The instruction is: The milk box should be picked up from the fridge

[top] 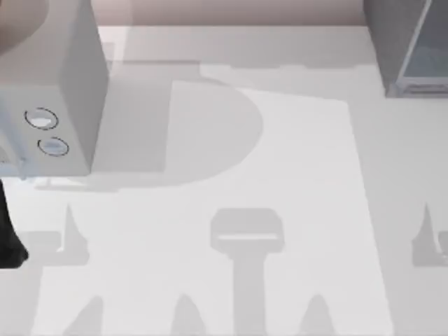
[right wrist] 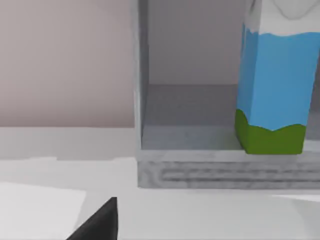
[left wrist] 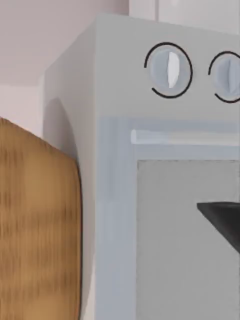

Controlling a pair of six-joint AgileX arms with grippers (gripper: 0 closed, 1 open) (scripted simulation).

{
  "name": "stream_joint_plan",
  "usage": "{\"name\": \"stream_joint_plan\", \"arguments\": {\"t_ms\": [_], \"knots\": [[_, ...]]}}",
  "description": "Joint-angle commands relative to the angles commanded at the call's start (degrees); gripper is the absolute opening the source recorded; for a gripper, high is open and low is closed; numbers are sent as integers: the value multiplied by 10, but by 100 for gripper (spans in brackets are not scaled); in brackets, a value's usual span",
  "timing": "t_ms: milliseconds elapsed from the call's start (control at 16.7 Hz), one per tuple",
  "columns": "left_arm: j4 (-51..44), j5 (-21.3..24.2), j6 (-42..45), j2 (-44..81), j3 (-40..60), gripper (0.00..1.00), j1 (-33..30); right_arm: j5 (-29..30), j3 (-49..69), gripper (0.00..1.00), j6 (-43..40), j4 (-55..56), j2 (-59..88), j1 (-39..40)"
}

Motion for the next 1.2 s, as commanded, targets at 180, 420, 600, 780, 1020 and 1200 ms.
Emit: {"name": "stream_joint_plan", "arguments": {"t_ms": [180, 420, 600, 780, 1020, 1200], "knots": [[0, 0, 0, 0, 0, 100, 0, -1, 1, 100, 0, 6, 6, -4], [0, 0, 0, 0, 0, 100, 0, -19, 15, 100, 3, 90, 90, -47], [0, 0, 0, 0, 0, 100, 0, -46, 26, 100, 6, 208, 216, -97], [0, 0, 0, 0, 0, 100, 0, -85, 35, 100, 9, 350, 385, -150], [0, 0, 0, 0, 0, 100, 0, -151, 46, 100, 12, 546, 629, -214], [0, 0, 0, 0, 0, 100, 0, -202, 58, 100, 13, 683, 796, -252]]}}
